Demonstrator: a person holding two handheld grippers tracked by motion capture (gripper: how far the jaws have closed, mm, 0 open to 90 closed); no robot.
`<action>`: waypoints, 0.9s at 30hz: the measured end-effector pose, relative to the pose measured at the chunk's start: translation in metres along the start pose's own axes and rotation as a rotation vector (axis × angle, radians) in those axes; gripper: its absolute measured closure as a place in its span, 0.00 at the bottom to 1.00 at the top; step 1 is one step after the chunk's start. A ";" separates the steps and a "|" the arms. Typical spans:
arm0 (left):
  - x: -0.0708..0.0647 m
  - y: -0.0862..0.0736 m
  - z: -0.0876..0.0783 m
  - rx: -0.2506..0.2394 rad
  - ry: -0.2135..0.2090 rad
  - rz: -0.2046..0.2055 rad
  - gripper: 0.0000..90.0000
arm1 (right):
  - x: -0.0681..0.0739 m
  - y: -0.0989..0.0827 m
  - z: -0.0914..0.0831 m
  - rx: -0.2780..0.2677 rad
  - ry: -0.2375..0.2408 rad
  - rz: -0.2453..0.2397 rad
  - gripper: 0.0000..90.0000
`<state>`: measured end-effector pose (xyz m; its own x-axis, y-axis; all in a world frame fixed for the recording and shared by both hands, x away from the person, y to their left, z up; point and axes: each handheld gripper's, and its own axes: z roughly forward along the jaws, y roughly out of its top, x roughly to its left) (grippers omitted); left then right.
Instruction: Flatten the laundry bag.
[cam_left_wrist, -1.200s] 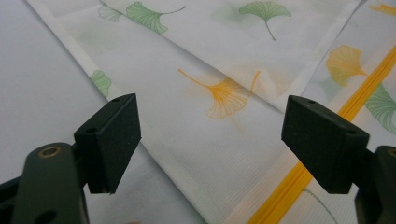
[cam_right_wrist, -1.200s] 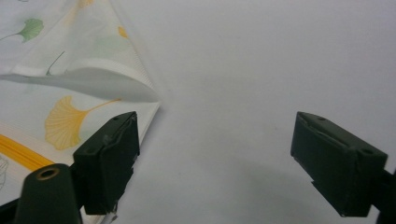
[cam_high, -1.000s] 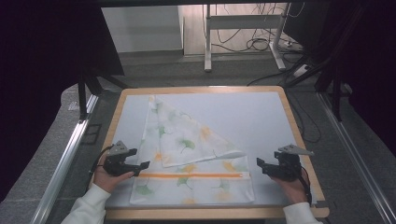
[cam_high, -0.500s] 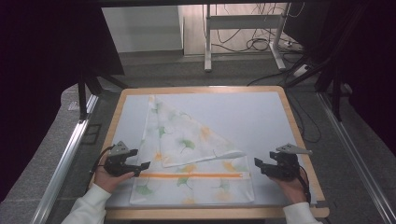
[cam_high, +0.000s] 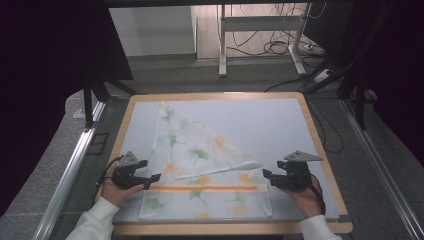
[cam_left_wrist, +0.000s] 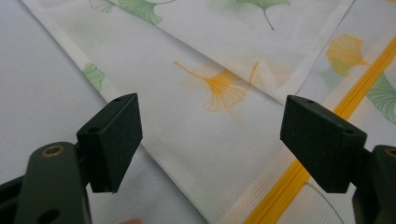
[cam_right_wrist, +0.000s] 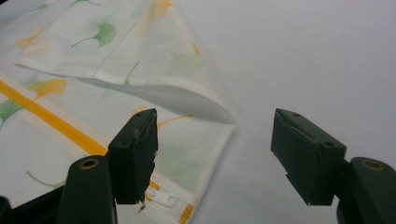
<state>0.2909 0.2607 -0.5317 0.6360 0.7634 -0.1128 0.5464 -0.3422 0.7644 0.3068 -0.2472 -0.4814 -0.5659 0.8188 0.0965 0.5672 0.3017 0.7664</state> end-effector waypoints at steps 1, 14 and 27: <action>0.000 0.000 0.000 0.002 0.000 0.001 0.23 | 0.002 0.001 0.001 0.008 0.007 -0.007 0.35; 0.000 0.000 0.001 0.009 -0.005 0.003 0.23 | 0.026 0.017 0.014 0.017 0.046 -0.042 0.35; 0.000 0.000 0.001 0.015 -0.007 0.008 0.23 | 0.052 0.030 0.029 0.029 0.105 -0.085 0.35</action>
<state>0.2913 0.2598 -0.5329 0.6440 0.7570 -0.1108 0.5491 -0.3564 0.7559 0.3113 -0.1814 -0.4716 -0.6712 0.7346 0.0990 0.5305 0.3828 0.7563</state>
